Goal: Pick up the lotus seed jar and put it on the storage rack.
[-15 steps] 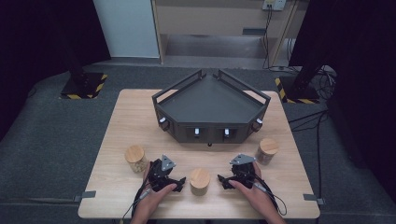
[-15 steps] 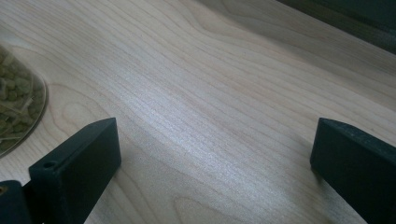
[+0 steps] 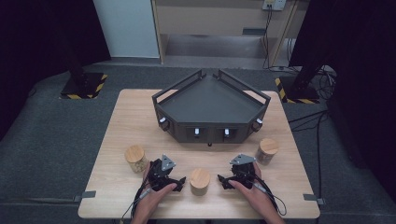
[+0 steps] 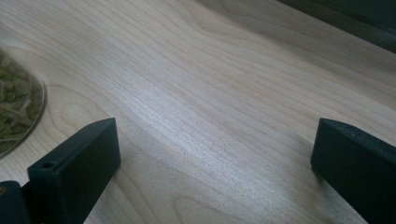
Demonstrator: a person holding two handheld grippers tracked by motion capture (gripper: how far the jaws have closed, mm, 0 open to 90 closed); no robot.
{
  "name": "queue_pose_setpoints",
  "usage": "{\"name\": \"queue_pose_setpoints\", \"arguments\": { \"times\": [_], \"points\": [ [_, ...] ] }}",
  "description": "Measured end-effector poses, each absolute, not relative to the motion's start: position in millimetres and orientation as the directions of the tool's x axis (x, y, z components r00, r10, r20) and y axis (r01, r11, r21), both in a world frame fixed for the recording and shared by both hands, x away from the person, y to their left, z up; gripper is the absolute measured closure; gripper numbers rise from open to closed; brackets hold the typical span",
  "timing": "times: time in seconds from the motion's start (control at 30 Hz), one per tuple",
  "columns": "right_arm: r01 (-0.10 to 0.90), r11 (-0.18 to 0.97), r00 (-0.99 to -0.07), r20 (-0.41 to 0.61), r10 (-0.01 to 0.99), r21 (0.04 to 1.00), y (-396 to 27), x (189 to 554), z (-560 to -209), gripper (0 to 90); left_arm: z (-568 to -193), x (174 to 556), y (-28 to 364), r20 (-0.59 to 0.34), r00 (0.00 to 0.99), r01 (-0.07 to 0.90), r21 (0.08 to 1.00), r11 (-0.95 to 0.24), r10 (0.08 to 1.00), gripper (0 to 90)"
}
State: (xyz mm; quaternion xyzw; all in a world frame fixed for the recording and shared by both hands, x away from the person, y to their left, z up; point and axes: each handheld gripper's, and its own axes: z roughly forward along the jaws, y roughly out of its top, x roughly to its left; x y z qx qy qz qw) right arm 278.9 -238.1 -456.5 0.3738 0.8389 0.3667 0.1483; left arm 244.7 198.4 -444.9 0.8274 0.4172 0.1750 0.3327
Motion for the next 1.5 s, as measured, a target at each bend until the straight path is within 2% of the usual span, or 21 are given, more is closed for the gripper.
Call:
{"name": "queue_pose_setpoints", "arguments": {
  "times": [0.83, 1.5],
  "points": [
    [0.522, 0.447, -0.669, 0.025, 0.742, 0.726, -237.1, 277.2, -456.6, 1.4, -406.1, 228.6, 202.8, 0.058, 0.578, 0.495, 0.768, -0.407, 0.814, 3.6],
    [0.524, 0.445, -0.667, 0.026, 0.745, 0.726, -236.9, 276.6, -456.5, 1.4, -382.3, 219.9, 223.5, 0.077, 0.543, 0.463, 0.804, -0.374, 0.836, 3.6]
  ]
}}
